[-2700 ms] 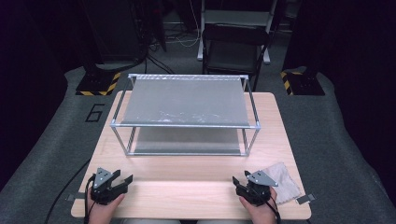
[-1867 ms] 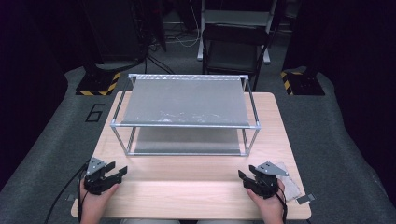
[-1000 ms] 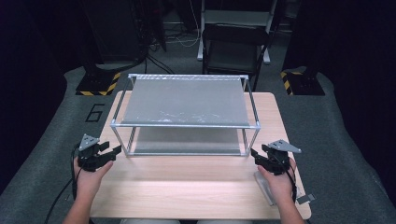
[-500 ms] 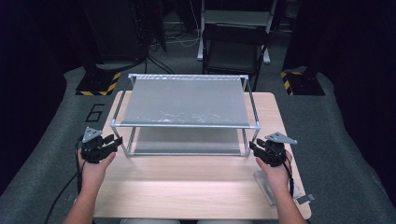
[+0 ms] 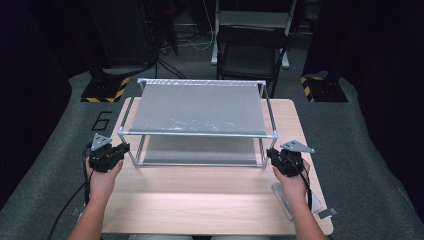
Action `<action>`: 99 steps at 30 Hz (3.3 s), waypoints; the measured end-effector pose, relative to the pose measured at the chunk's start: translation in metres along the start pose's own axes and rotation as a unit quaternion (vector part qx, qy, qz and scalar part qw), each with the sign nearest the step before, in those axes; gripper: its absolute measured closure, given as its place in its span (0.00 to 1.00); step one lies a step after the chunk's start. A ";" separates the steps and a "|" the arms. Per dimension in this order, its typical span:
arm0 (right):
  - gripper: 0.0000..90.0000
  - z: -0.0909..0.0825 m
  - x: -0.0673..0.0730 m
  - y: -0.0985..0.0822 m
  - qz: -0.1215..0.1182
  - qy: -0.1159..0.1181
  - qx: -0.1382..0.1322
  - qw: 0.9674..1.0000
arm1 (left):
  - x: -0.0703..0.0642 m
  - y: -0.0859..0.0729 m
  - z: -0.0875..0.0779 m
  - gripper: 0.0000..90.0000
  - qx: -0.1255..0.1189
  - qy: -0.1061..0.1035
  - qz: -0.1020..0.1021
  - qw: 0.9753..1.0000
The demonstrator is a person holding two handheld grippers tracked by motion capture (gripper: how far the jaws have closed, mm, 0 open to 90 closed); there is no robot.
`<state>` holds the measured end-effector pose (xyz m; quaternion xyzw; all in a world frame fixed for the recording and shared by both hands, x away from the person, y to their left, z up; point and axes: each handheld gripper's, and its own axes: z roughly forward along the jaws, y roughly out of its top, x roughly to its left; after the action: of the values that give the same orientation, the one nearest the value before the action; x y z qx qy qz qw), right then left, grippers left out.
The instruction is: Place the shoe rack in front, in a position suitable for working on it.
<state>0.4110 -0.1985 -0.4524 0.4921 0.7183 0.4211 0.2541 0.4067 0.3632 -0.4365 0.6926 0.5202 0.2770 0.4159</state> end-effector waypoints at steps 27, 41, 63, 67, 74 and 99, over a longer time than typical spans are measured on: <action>0.89 -0.023 0.038 -0.019 -0.035 0.058 -0.012 0.998 | 0.023 -0.012 -0.018 0.90 -0.006 0.033 -0.006 0.999; 0.87 -0.046 0.065 -0.041 -0.040 0.114 -0.022 0.992 | 0.036 -0.020 -0.028 0.90 -0.003 0.050 -0.015 0.999; 0.87 -0.074 0.096 -0.063 -0.063 0.166 -0.018 0.984 | 0.045 -0.027 -0.038 0.90 -0.005 0.058 -0.022 0.998; 0.87 -0.079 0.098 -0.066 -0.064 0.172 -0.017 0.983 | 0.044 -0.028 -0.041 0.90 -0.006 0.058 -0.020 0.998; 0.86 -0.084 0.101 -0.073 -0.064 0.191 -0.019 0.979 | 0.045 -0.029 -0.043 0.90 -0.007 0.056 -0.023 0.998; 0.79 -0.085 0.101 -0.076 -0.044 0.187 -0.019 0.981 | 0.037 -0.011 -0.065 0.67 -0.026 0.040 -0.037 0.998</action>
<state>0.2684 -0.1479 -0.4680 0.3674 0.7658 0.5079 0.1433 0.3594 0.4189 -0.4150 0.6499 0.5545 0.3024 0.4228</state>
